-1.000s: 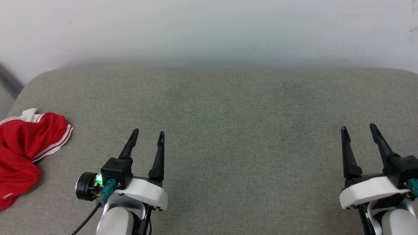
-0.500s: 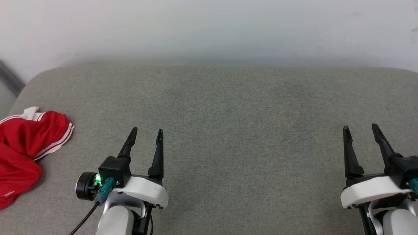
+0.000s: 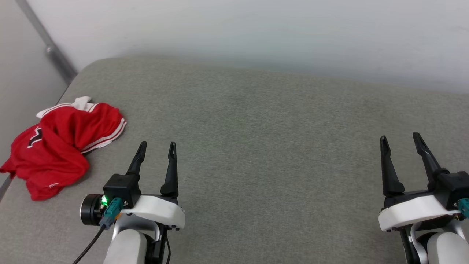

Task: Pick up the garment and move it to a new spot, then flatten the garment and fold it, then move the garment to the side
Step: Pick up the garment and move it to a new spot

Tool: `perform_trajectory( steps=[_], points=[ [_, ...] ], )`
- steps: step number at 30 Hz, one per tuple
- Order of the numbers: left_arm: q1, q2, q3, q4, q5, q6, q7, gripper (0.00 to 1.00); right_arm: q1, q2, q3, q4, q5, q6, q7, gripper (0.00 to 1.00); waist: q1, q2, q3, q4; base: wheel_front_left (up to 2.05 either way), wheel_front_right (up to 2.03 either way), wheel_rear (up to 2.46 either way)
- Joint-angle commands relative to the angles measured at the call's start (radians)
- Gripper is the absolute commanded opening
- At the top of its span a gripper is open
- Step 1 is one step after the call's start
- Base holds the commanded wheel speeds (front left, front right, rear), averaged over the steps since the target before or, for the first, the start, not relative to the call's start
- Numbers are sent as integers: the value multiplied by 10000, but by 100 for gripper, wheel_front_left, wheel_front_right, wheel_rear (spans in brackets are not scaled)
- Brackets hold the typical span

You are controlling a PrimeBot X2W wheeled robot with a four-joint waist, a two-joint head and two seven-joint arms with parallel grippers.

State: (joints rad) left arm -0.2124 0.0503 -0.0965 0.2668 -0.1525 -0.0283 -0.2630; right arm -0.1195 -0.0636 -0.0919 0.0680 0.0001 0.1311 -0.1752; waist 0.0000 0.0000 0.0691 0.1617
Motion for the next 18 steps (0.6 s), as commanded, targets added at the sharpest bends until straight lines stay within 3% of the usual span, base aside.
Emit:
perform_trajectory(
  steps=[1,12,18],
  points=[
    [-55,-2,65,-13,-37,45,-26,100,3,-28,94,-115,18,-7,68,100,0,0,64,633,0,0,0],
    [93,0,276,-217,-365,350,-26,100,122,-165,606,-583,121,-7,312,100,0,0,143,2421,0,0,0],
    [206,-4,464,-311,-440,431,-26,100,136,-184,758,-754,150,-7,395,100,0,0,193,3039,0,0,0]
  ],
)
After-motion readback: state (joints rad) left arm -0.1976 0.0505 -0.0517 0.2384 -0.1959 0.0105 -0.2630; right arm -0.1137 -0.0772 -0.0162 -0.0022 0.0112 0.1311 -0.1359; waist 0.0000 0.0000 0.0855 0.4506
